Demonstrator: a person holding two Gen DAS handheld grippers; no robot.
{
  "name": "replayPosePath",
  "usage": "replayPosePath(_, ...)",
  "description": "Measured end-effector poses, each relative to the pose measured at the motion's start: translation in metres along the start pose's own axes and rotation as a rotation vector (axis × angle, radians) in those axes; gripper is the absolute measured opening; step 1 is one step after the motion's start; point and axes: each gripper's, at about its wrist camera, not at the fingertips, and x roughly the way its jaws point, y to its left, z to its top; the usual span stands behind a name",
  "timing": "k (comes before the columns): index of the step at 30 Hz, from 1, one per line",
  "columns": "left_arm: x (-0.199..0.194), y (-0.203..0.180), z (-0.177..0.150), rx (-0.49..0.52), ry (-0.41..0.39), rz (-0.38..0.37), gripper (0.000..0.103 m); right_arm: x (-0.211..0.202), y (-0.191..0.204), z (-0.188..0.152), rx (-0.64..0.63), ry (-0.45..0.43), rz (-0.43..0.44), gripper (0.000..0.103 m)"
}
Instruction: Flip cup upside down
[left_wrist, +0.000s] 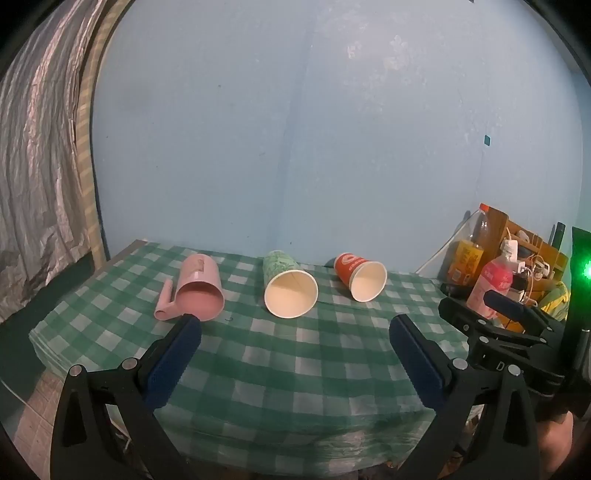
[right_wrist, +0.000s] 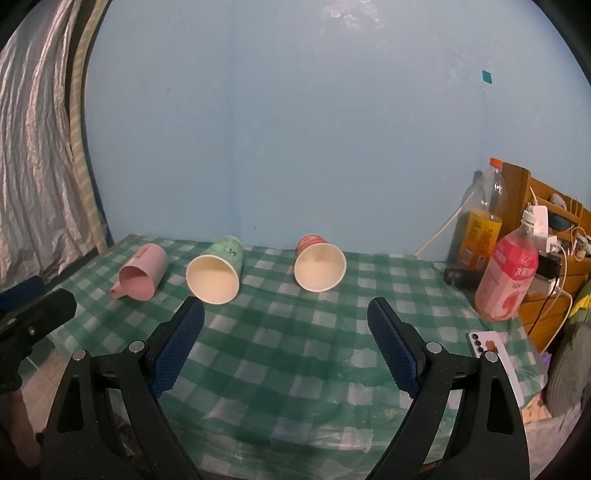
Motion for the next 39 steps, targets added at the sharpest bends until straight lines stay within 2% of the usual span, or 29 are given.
replayPosePath(39, 0.003, -0.007, -0.012, 0.026, 0.006, 0.007, 0.103, 0.001, -0.002, 0.0, 0.013, 0.003, 0.0, 0.089)
